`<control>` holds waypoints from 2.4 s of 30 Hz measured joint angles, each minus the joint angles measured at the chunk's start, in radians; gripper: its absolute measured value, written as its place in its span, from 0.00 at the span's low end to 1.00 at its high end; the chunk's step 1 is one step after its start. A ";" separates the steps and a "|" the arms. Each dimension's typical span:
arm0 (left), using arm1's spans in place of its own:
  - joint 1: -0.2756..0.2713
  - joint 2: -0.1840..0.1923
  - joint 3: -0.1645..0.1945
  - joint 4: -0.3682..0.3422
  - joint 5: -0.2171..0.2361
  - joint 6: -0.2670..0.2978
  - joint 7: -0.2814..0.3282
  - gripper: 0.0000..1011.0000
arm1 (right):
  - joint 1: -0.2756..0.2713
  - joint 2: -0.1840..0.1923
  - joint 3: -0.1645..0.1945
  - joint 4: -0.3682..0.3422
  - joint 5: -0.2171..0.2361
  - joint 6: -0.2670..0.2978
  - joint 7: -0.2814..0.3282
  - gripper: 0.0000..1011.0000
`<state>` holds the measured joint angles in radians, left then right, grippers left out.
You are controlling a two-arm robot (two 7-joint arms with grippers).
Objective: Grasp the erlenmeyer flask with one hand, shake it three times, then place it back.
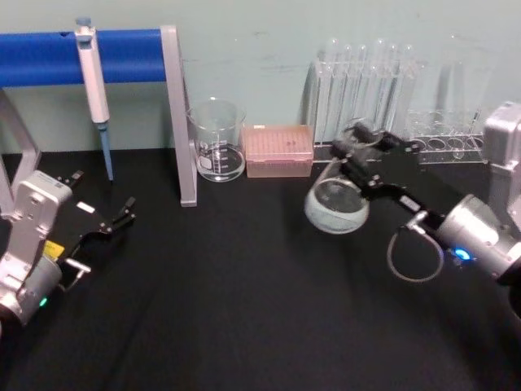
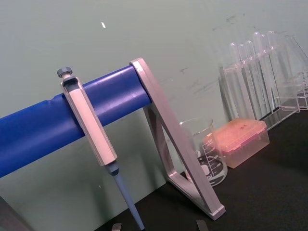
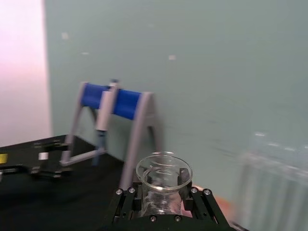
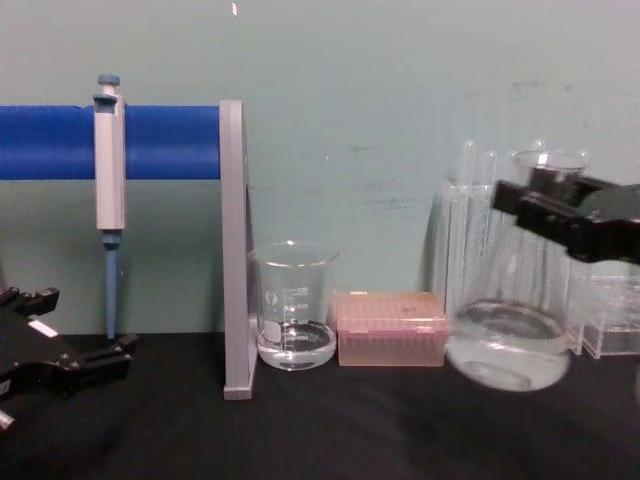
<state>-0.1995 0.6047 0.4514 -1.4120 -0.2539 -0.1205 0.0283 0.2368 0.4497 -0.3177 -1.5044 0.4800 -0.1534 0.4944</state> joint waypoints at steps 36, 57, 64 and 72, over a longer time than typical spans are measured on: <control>0.000 0.000 0.000 0.000 0.000 0.000 0.000 0.99 | 0.108 -0.021 -0.224 0.018 0.060 0.003 0.217 0.45; 0.000 0.000 0.000 0.000 0.000 0.000 0.000 0.99 | 0.119 -0.016 -0.226 0.049 0.067 0.001 0.203 0.45; 0.000 0.000 0.000 0.000 0.000 0.000 0.000 0.99 | 0.126 -0.014 -0.225 0.073 0.067 0.000 0.211 0.45; 0.000 0.000 0.000 0.000 0.000 0.000 0.000 0.99 | 0.128 -0.011 -0.221 0.083 0.068 -0.002 0.212 0.45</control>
<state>-0.1995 0.6047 0.4514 -1.4119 -0.2539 -0.1205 0.0283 0.3650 0.4387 -0.5383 -1.4214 0.5482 -0.1550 0.7061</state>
